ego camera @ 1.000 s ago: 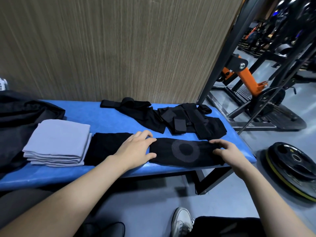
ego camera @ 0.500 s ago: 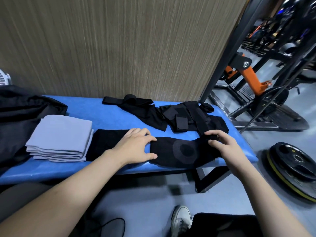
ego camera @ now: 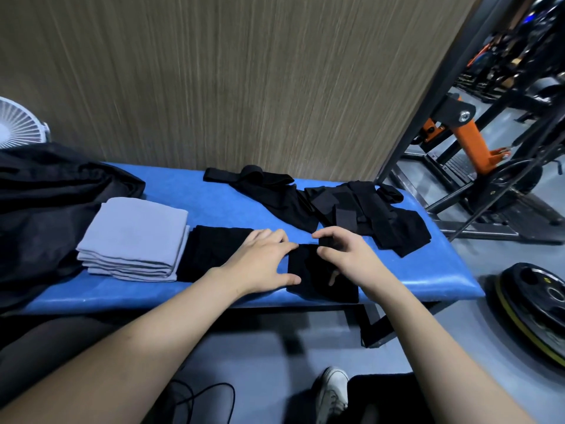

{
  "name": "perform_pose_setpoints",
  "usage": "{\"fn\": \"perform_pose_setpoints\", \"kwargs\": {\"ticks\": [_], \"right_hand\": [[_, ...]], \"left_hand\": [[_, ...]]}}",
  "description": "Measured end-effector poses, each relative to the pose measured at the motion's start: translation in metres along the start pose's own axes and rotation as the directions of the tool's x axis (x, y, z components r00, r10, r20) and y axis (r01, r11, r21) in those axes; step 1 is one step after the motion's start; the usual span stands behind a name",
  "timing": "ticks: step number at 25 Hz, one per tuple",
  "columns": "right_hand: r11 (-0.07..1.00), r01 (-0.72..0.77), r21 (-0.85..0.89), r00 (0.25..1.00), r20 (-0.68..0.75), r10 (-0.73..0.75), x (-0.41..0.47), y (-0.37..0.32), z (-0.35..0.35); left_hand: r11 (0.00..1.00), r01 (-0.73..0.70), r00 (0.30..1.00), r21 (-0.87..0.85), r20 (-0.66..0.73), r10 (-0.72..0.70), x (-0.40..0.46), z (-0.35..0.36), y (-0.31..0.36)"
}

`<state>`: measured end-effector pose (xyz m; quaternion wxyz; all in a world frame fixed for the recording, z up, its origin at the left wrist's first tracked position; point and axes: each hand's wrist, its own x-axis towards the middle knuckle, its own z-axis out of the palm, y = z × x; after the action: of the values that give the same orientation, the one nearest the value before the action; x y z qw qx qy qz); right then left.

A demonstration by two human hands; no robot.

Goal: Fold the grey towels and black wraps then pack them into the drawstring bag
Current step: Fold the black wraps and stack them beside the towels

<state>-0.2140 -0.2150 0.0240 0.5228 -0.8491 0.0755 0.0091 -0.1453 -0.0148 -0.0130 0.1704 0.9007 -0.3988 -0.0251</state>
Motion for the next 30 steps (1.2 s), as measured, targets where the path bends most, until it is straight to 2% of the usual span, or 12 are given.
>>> {"fn": "perform_pose_setpoints", "kwargs": {"ticks": [5, 10, 17, 20, 23, 26, 30], "right_hand": [[0.992, -0.029, -0.119, 0.997, 0.063, 0.037, 0.009, 0.0, 0.016], [0.998, 0.003, -0.063, 0.993, 0.118, 0.005, 0.007, -0.001, 0.018], [1.0, 0.001, -0.029, 0.999, 0.045, 0.001, 0.005, 0.006, 0.0], [0.973, 0.005, -0.23, 0.995, -0.1, -0.028, 0.002, 0.016, -0.016], [0.917, -0.05, -0.395, 0.997, -0.081, 0.02, -0.003, 0.027, -0.036], [0.919, -0.113, -0.379, 0.992, 0.005, 0.124, -0.012, 0.035, -0.046], [0.955, -0.138, -0.264, 0.989, 0.018, 0.148, -0.019, 0.032, -0.042]], "left_hand": [[0.999, 0.008, 1.0, -0.031, -0.001, -0.008, -0.001, -0.002, -0.002], [0.991, 0.012, 1.0, -0.133, 0.024, -0.009, -0.003, -0.008, -0.005], [0.998, 0.013, 1.0, -0.061, 0.006, -0.013, -0.004, -0.01, 0.001], [0.998, 0.02, 1.0, -0.053, -0.023, -0.021, -0.003, -0.008, 0.003], [0.998, 0.024, 0.999, -0.052, -0.042, -0.026, -0.002, -0.007, 0.004], [0.999, 0.027, 0.999, -0.042, -0.043, -0.029, -0.002, -0.007, 0.006], [0.998, 0.045, 0.999, -0.05, -0.023, -0.046, -0.001, -0.005, 0.007]]}}
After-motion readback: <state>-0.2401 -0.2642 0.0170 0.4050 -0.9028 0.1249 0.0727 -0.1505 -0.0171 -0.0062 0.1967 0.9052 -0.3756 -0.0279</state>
